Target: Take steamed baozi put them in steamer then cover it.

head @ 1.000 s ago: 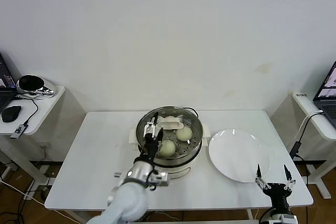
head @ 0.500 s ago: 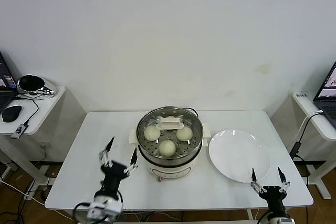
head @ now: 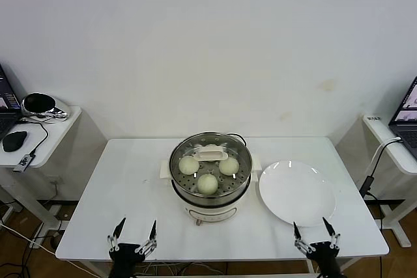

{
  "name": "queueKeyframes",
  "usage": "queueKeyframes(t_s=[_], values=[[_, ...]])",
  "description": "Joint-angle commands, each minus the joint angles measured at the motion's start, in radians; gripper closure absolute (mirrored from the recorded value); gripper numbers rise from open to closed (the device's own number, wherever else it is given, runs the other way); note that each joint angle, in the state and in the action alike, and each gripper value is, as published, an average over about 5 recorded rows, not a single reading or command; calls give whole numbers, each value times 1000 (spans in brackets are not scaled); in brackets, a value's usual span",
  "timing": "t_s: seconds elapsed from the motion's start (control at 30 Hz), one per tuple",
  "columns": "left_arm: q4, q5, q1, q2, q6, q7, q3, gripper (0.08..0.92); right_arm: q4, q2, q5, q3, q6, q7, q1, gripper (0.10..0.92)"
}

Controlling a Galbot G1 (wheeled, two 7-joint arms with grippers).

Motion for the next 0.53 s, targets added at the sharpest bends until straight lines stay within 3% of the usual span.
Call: queueKeyframes(t_s=[0.03,0.53], values=[[41,-123,87,-34,-83,30,-44,177,76,-40,57,-68,-54,-40,-85,203],[38,-110,85,-78,-77,-2,-21,177,111,-63,69,-107,-96,3,-113,203]])
